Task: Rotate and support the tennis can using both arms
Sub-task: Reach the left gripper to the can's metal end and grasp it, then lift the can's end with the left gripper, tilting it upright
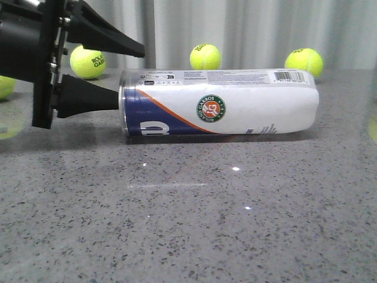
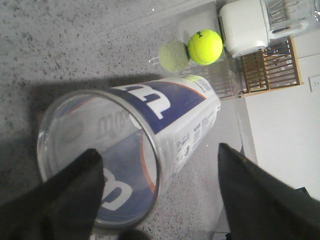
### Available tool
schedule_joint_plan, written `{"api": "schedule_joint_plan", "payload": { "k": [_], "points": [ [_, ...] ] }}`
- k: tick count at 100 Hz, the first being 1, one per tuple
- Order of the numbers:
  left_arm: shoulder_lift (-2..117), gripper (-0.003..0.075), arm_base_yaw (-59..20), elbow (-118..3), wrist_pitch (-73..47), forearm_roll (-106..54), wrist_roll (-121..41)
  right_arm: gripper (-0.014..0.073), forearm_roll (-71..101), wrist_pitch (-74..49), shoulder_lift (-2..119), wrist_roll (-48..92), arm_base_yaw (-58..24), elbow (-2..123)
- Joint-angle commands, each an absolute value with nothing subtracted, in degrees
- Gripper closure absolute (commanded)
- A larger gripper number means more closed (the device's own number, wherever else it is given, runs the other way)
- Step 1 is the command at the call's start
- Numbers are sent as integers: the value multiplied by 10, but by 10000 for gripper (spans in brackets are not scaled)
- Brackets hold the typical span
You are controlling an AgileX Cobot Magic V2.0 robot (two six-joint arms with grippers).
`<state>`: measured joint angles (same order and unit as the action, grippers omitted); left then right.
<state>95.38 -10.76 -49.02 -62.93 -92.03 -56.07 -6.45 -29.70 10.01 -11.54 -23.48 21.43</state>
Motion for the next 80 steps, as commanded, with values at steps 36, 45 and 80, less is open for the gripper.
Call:
{"api": "schedule_joint_plan", "payload": {
  "k": [36, 45, 80],
  "points": [
    [892, 741, -118, -544, -732, -926, -585, 650, -74, -255, 106, -115, -231, 229],
    [853, 741, -118, -575, -728, -884, -547, 650, -74, -255, 106, -115, -231, 229],
    [720, 741, -159, -781, -687, -516, -278, 650, -74, -255, 106, -115, -231, 229]
  ]
}}
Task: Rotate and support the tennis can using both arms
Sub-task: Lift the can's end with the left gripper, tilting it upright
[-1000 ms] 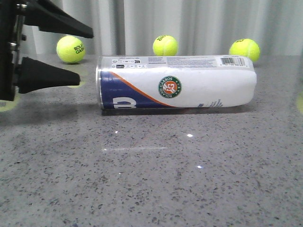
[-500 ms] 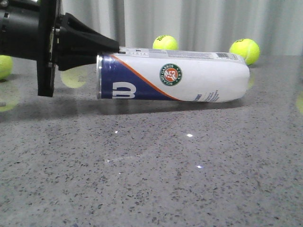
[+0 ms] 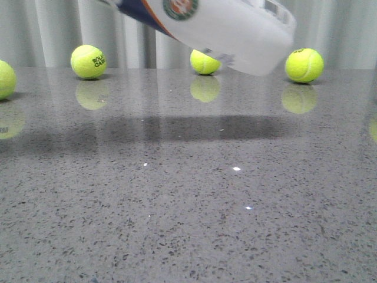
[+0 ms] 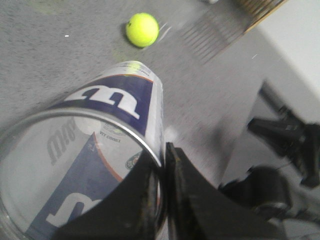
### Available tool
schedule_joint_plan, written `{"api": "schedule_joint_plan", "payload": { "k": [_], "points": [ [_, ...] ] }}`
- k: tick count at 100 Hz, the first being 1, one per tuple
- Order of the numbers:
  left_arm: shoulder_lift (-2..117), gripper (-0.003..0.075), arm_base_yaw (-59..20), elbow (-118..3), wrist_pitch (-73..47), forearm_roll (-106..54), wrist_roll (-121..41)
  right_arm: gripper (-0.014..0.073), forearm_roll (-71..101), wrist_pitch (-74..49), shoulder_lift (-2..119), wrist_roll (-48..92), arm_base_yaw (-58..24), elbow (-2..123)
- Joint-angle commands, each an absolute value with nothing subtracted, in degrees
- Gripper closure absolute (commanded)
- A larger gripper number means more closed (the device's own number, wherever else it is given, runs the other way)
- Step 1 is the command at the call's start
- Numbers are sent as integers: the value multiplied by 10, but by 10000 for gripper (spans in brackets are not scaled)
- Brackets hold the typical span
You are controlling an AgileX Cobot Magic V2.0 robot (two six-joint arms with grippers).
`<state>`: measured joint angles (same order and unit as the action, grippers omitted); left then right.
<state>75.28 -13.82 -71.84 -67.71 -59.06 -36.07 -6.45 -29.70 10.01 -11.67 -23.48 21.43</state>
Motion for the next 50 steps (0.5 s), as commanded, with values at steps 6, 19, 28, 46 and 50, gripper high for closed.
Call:
{"api": "schedule_joint_plan", "payload": {
  "k": [6, 19, 28, 46, 50],
  "points": [
    [715, 741, -179, -819, -702, -444, -226, 650, -74, -255, 106, -115, -231, 229],
    [716, 741, -219, -879, -730, -315, -141, 650, -74, -255, 106, -115, -231, 229],
    [717, 741, -256, -901, -730, -221, -89, 650, -74, -255, 106, -115, -231, 229],
    [744, 741, -331, -913, -730, -110, -52, 650, -74, -255, 106, -115, -231, 229],
    [751, 741, -341, -913, -730, -104, -52, 650, -74, -255, 106, -115, -231, 229]
  ]
}}
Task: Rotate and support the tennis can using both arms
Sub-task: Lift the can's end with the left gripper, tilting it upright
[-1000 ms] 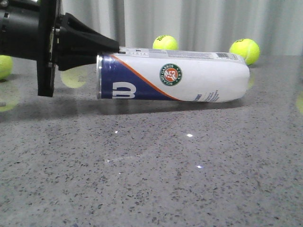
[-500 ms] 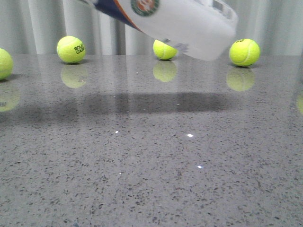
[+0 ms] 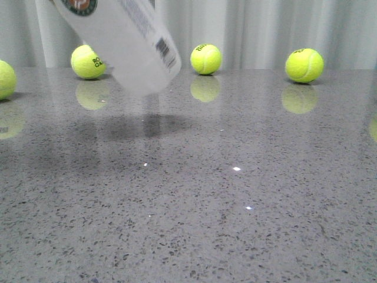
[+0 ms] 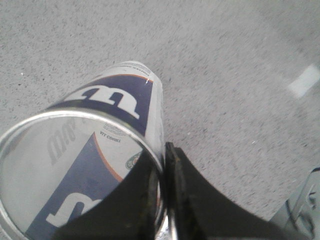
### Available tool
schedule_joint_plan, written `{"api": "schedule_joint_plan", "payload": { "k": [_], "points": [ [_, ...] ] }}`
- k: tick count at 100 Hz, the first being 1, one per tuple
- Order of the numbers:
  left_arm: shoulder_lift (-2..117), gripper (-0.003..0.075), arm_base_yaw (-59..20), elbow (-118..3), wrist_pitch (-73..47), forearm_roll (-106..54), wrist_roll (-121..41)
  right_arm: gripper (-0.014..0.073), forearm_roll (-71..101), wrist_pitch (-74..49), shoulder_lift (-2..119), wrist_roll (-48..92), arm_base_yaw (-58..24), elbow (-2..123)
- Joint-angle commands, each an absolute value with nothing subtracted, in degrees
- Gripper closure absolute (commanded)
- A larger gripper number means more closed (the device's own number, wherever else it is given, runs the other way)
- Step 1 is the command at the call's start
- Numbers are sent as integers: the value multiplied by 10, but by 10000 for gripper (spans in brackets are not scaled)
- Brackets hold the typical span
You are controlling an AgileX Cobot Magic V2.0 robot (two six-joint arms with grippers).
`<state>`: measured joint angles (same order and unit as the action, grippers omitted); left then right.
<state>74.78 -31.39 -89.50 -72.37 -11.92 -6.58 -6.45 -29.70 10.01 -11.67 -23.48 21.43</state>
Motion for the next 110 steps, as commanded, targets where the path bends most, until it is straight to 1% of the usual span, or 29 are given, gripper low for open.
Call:
{"api": "schedule_joint_plan", "payload": {
  "k": [1, 16, 32, 39, 44, 51, 68, 70, 75, 110],
  "points": [
    [753, 741, -343, -913, -730, -104, -52, 650, -74, -255, 106, -115, -231, 229],
    [781, 741, -361, -913, -730, -99, -54, 650, -74, -255, 106, -115, -231, 229],
    [785, 740, -366, -913, -730, -99, -55, 650, -74, -255, 106, -115, -231, 229],
    [785, 722, -366, -913, -730, -99, -56, 650, -74, -255, 106, -115, -231, 229],
    [785, 684, -366, -913, -730, -99, -56, 650, -74, -255, 106, -115, -231, 229],
    [785, 600, -366, -913, -729, -99, -56, 650, -74, -255, 106, -115, -231, 229],
    [785, 316, -364, -913, -716, -99, -56, 650, -74, -255, 106, -115, -231, 229],
    [785, 291, -364, -913, -714, -99, -56, 650, -74, -255, 106, -115, -231, 229],
    [785, 257, -364, -913, -705, -98, -59, 650, -74, -255, 106, -115, -231, 229],
    [814, 260, -364, -924, -646, -104, -66, 650, -74, -255, 106, -115, -231, 229]
  ]
}}
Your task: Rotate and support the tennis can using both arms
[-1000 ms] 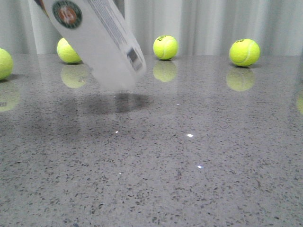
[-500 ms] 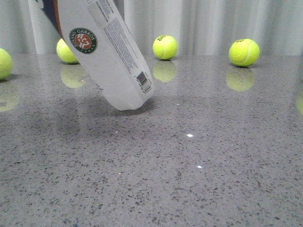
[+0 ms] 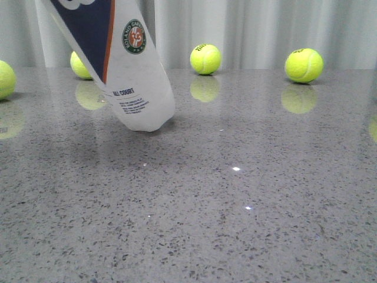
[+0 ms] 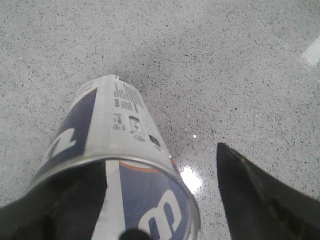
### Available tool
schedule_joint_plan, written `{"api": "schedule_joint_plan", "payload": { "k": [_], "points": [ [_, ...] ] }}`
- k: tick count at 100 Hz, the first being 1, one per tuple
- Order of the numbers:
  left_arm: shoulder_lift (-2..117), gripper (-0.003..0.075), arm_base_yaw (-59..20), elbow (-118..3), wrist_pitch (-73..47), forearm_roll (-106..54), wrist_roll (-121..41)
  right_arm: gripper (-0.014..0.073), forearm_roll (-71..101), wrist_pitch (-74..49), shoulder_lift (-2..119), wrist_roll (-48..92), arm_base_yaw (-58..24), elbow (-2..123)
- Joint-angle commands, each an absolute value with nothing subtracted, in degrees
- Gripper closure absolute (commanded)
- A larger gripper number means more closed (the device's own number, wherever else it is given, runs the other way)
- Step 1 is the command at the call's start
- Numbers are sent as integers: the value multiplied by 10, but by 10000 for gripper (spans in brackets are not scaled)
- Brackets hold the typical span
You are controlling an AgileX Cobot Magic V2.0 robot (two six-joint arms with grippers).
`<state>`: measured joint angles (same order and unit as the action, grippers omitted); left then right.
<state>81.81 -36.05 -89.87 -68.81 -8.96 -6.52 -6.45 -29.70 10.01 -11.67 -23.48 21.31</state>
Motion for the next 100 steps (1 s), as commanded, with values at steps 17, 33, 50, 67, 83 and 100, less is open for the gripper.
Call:
{"api": "schedule_joint_plan", "payload": {
  "k": [17, 33, 50, 67, 83, 100],
  "points": [
    [842, 260, -364, -957, -625, -106, -67, 650, -74, -255, 106, -115, -231, 229],
    [869, 260, -364, -1002, -622, -120, -70, 650, -74, -255, 106, -115, -231, 229],
    [896, 260, -364, -1035, -620, -132, -71, 650, -74, -255, 106, -115, -231, 229],
    [911, 260, -365, -1040, -619, -155, -72, 650, -74, -255, 106, -115, -231, 229],
    [910, 260, -365, -1040, -616, -162, -82, 650, -74, -255, 106, -115, -231, 229],
    [909, 260, -365, -1040, -616, -179, -87, 650, -74, -255, 106, -115, -231, 229]
  ]
}}
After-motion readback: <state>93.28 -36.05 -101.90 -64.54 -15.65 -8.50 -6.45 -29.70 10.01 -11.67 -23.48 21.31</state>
